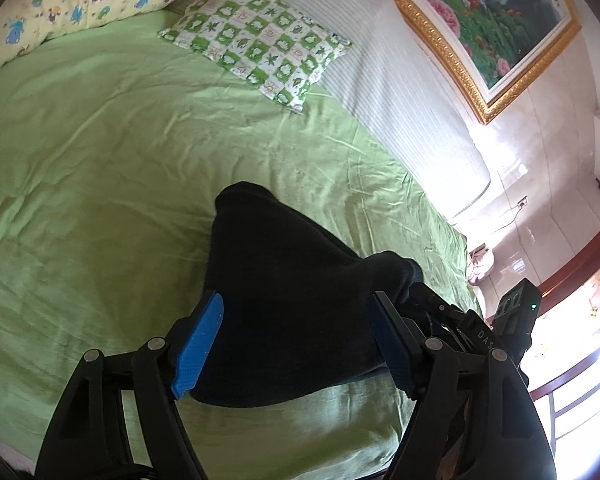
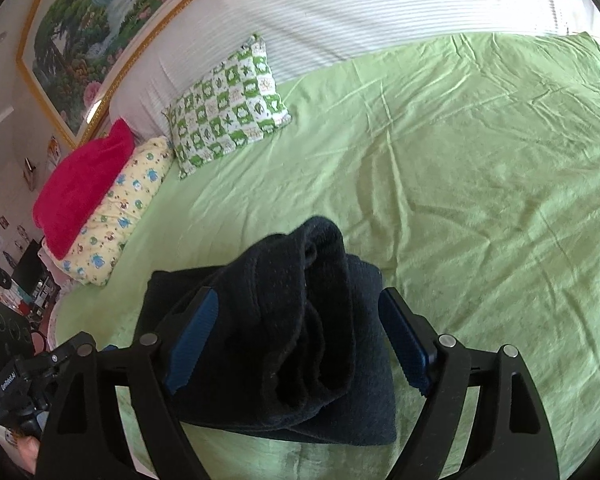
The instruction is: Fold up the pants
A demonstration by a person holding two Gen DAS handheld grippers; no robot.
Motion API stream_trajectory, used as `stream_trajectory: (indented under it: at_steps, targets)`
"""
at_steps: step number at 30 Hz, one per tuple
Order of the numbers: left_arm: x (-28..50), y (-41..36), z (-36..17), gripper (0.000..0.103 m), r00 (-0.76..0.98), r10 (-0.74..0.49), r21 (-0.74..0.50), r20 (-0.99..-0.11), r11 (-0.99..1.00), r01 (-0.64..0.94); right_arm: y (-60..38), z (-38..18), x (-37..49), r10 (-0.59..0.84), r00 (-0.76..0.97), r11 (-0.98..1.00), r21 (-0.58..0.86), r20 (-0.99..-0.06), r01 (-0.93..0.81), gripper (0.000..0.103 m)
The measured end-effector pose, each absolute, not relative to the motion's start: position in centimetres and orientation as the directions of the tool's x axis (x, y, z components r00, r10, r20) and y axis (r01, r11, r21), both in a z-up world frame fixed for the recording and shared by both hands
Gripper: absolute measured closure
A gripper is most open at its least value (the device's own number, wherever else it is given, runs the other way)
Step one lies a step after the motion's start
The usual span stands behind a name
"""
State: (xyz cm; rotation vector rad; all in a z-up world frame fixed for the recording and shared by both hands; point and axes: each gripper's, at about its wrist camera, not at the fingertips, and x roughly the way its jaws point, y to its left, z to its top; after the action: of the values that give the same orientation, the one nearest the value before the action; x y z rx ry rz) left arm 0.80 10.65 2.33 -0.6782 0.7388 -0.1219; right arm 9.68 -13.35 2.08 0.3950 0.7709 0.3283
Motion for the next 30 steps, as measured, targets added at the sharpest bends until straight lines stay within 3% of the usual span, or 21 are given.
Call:
stream_trajectory:
  at_steps: [21, 27, 30]
  targets:
    - [3.3, 10.8, -1.4, 0.026, 0.676, -0.346, -0.608, -0.651, 0.77, -0.192, -14.1, -1.9, 9.8, 0.439, 0.592, 0.877, 0.466, -0.675, -0.119, 0.021]
    - [4.1, 10.2, -2.6, 0.026, 0.653, -0.348, -0.603, -0.672, 0.77, -0.209, -14.3, -2.1, 9.5, 0.471, 0.588, 0.863, 0.482, -0.657, -0.152, 0.034]
    - [4.7, 10.0, -3.2, 0.026, 0.649, -0.344, -0.597, -0.679, 0.773, -0.215, -14.2, -2.0, 9.5, 0.473, 0.59, 0.863, 0.478, -0.655, -0.162, 0.035]
